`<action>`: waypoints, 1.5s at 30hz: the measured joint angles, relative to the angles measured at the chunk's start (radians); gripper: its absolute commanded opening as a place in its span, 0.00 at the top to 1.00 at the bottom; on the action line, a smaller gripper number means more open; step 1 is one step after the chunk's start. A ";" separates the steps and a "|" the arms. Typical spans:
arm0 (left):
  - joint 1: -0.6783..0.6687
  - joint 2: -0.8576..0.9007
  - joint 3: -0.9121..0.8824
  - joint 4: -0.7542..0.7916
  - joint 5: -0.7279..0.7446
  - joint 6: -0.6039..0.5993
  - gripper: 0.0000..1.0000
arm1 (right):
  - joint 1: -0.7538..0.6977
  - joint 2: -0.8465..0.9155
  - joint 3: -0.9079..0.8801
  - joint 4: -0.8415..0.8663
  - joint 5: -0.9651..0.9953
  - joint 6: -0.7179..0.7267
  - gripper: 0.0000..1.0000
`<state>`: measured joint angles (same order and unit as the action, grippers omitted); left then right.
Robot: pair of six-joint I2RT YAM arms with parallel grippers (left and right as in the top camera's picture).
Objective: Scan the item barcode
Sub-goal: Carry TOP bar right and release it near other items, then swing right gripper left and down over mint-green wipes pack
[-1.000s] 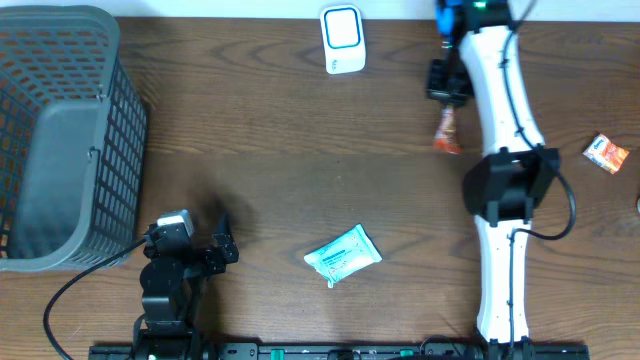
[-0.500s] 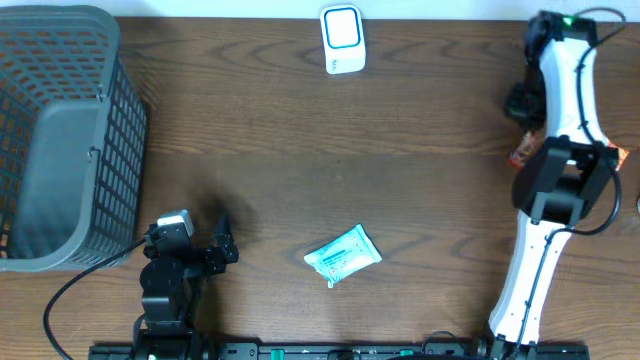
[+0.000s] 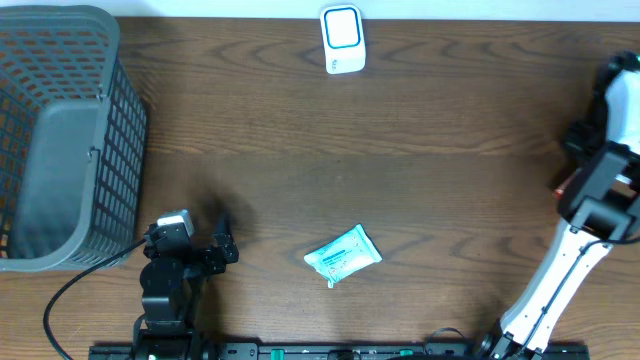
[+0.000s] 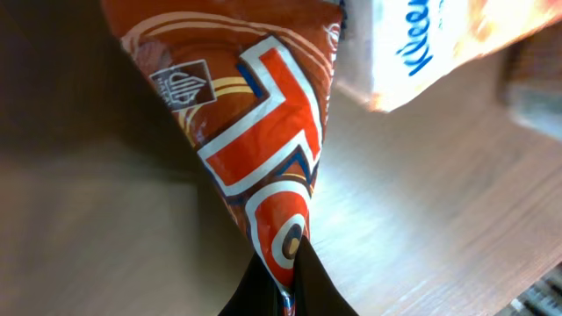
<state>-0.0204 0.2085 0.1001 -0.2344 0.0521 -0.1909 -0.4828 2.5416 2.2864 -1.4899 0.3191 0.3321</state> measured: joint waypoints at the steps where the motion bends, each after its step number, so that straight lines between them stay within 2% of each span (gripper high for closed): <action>1: 0.000 0.000 0.000 0.000 0.000 0.000 0.02 | -0.017 0.000 0.000 0.000 0.001 0.000 0.99; 4: 0.000 0.000 0.000 0.000 0.000 0.000 0.02 | -0.078 0.000 0.000 -0.005 0.008 -0.004 0.97; 5: 0.000 0.000 0.000 0.000 0.000 0.000 0.02 | -0.093 0.000 0.000 -0.008 0.011 -0.004 0.84; 6: 0.000 0.000 0.000 0.000 0.000 0.000 0.02 | -0.103 0.000 0.000 -0.010 0.011 -0.002 0.60; 7: 0.000 0.000 0.000 0.000 0.000 0.000 0.02 | -0.111 0.000 0.000 -0.011 0.013 -0.009 0.26; 8: 0.000 0.000 0.000 0.000 0.000 0.000 0.02 | -0.119 0.000 0.000 -0.014 0.011 -0.007 0.01; 13: 0.000 0.000 0.000 0.000 0.000 0.000 0.02 | -0.124 0.000 0.011 -0.036 -0.041 -0.032 0.01; 17: 0.000 0.000 0.000 0.000 0.000 0.000 0.02 | -0.101 -0.001 0.099 -0.084 -0.086 -0.045 0.01; 24: 0.000 0.000 0.000 0.000 0.000 0.000 0.02 | 0.022 -0.095 0.257 -0.164 -0.262 -0.053 0.01; 29: 0.000 0.000 0.000 0.000 0.000 0.000 0.02 | 0.217 -0.220 0.288 -0.202 -0.438 -0.116 0.01; 34: 0.000 0.000 0.000 0.000 0.000 0.000 0.03 | 0.467 -0.240 0.295 -0.196 -0.563 -0.185 0.01; 40: 0.000 0.000 0.000 0.000 0.000 0.000 0.02 | 0.769 -0.237 0.295 -0.166 -0.483 -0.155 0.01; 45: 0.000 0.000 0.000 0.000 0.000 0.000 0.02 | 0.925 -0.285 0.287 -0.199 -0.338 -0.131 0.01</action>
<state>-0.0204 0.2085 0.1001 -0.2348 0.0521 -0.1913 0.4419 2.2562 2.5732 -1.6890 -0.0193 0.2008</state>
